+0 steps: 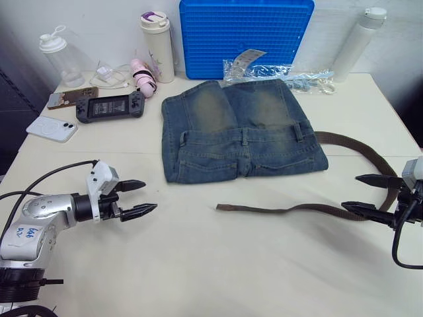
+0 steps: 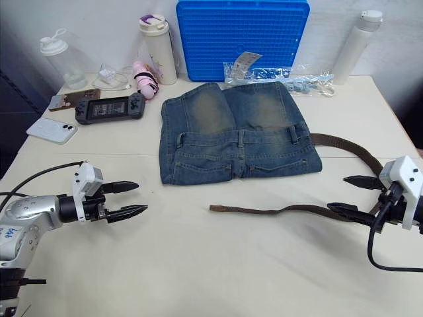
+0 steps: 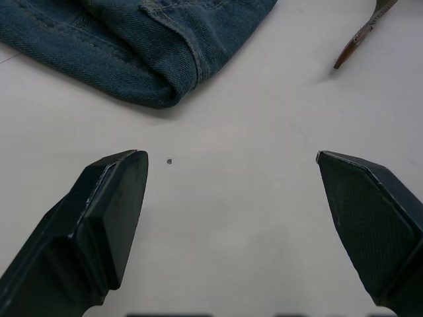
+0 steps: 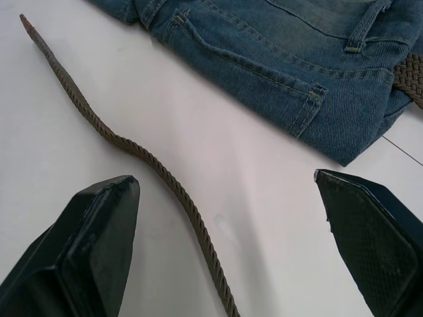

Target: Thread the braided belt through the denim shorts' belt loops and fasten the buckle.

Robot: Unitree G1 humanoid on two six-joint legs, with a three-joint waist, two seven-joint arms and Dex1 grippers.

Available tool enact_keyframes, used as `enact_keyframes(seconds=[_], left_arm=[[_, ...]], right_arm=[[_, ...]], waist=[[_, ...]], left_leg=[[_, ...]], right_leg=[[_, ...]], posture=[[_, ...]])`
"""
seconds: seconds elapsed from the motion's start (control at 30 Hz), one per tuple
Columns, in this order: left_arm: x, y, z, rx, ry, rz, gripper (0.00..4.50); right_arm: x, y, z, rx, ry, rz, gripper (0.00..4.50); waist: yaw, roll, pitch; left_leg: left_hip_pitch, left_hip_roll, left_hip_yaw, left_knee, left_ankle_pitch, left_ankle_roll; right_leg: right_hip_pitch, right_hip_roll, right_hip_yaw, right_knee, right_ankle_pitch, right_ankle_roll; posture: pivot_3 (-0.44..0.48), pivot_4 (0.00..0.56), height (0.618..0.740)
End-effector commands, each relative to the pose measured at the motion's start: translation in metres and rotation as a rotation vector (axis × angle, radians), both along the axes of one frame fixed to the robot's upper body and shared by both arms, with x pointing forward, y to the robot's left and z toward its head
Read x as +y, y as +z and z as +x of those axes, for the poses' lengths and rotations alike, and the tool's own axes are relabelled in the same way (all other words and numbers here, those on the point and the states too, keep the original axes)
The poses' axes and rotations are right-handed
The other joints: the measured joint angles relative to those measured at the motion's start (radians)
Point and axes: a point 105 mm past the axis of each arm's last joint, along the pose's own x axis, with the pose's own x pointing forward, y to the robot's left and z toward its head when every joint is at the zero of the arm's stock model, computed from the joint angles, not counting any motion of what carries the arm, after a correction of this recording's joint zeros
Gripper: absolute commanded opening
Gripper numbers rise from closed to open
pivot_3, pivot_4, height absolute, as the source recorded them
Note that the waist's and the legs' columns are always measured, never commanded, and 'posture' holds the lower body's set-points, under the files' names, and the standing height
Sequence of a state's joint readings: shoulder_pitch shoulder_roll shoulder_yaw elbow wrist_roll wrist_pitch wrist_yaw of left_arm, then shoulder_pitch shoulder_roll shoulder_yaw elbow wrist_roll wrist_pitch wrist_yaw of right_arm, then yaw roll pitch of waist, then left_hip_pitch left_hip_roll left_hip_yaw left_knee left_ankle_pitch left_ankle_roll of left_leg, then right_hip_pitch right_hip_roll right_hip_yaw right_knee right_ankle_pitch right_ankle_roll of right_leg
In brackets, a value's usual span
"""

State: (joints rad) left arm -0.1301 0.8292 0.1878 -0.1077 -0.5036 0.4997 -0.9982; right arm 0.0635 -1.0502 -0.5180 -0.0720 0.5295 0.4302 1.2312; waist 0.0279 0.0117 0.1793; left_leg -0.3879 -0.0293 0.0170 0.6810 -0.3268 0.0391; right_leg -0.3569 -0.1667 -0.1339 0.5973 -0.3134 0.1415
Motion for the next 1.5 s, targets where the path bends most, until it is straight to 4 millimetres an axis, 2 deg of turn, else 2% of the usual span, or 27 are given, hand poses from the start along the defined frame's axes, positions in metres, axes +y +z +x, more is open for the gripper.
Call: enact_keyframes(seconds=[0.03,0.13,0.37,0.43,0.5,0.67,0.73,0.93,1.07,1.3,1.37,1.43,1.5], left_arm=[[-0.001,0.013,-0.004,-0.048,-0.019,-0.027,4.43],[-0.005,0.022,-0.007,-0.052,-0.044,-0.085,4.43],[-0.007,0.028,-0.008,-0.052,-0.074,-0.107,4.43],[-0.009,0.029,-0.01,-0.045,-0.106,-0.11,4.43],[-0.015,0.04,-0.02,-0.012,-0.198,-0.18,4.43],[-0.024,0.054,-0.033,0.035,-0.379,-0.142,4.43],[-0.029,0.054,-0.036,0.027,-0.452,-0.059,4.43],[-0.045,0.041,-0.032,-0.035,-0.575,0.154,4.43],[-0.053,0.034,-0.026,-0.076,-0.596,0.201,4.43],[-0.063,0.031,-0.013,-0.13,-0.522,0.152,4.43],[-0.061,0.032,-0.014,-0.126,-0.52,0.145,4.5],[-0.057,0.036,-0.014,-0.12,-0.505,0.115,4.5],[-0.056,0.041,-0.013,-0.123,-0.491,0.088,4.5]], right_arm=[[-0.001,0.01,0.005,-0.062,-0.004,0.001,4.49],[0.0,0.012,0.01,-0.081,-0.01,0.007,4.49],[0.003,0.015,0.01,-0.088,-0.004,0.017,4.49],[0.006,0.019,0.011,-0.093,0.005,0.023,4.49],[0.013,0.026,0.011,-0.073,0.014,0.038,4.49],[0.057,0.051,0.008,-0.053,0.152,0.066,4.49],[0.078,0.052,0.001,-0.02,0.24,0.023,4.49],[0.118,0.021,-0.004,0.018,0.401,-0.273,4.49],[0.141,-0.002,0.004,-0.01,0.453,-0.328,4.49],[0.165,-0.046,0.024,0.005,0.436,-0.353,4.49],[0.168,-0.055,0.026,0.051,0.417,-0.339,3.97],[0.171,-0.057,0.027,0.064,0.409,-0.322,3.27],[0.175,-0.054,0.03,0.051,0.389,-0.295,2.25]], waist=[[-0.001,0.0,0.0],[-0.003,0.0,0.0],[-0.001,0.001,0.001],[-0.002,0.001,0.001],[-0.002,0.001,0.001],[-0.004,0.004,0.002],[-0.004,0.006,0.003],[-0.002,0.005,0.004],[-0.004,0.004,0.005],[-0.004,0.001,0.007],[-0.003,0.001,0.007],[-0.003,0.001,0.007],[-0.004,0.0,0.007]], left_leg=[[0.0,0.0,0.0,0.0,0.0,0.0],[0.0,0.0,0.0,0.0,0.0,0.0],[0.0,0.0,0.0,0.0,0.0,0.0],[0.0,0.001,0.001,0.0,0.0,0.0],[0.0,0.001,0.001,0.0,0.0,0.0],[0.0,0.001,0.001,0.001,0.0,0.0],[0.0,0.001,0.001,0.001,0.0,0.0],[-0.001,0.0,0.0,0.0,-0.001,-0.001],[-0.001,0.0,0.002,0.001,-0.001,0.0],[-0.001,0.001,0.002,0.002,-0.001,0.0],[-0.002,0.001,0.002,0.002,0.0,0.0],[-0.001,0.001,0.002,0.002,0.0,0.0],[-0.001,0.001,0.002,0.002,0.0,0.0]], right_leg=[[0.0,0.0,0.0,0.0,0.0,0.0],[0.0,0.0,0.0,0.0,0.0,0.0],[0.0,0.0,0.0,0.0,0.0,0.0],[0.0,0.0,0.0,0.0,0.0,0.0],[0.0,0.0,0.0,0.0,0.0,0.0],[-0.001,0.001,0.001,0.001,0.0,0.0],[-0.001,0.0,0.001,0.001,0.0,0.0],[-0.001,0.001,0.001,0.0,0.0,0.0],[-0.002,0.001,0.001,0.001,0.0,0.0],[-0.004,0.001,0.001,0.004,0.0,0.0],[-0.004,0.001,0.001,0.004,0.0,0.0],[-0.004,0.001,0.001,0.005,0.0,0.0],[-0.004,0.001,0.001,0.005,0.0,0.0]], posture=[[0.0,0.15,0.693],[0.0,0.15,0.693],[0.0,0.15,0.693],[0.0,0.15,0.693],[0.0,0.15,0.693],[0.0,0.15,0.693],[0.0,0.15,0.693],[0.0,0.15,0.693],[0.0,0.15,0.693],[0.0,0.15,0.693],[0.0,0.15,0.693],[0.0,0.15,0.693],[0.0,0.15,0.693]])
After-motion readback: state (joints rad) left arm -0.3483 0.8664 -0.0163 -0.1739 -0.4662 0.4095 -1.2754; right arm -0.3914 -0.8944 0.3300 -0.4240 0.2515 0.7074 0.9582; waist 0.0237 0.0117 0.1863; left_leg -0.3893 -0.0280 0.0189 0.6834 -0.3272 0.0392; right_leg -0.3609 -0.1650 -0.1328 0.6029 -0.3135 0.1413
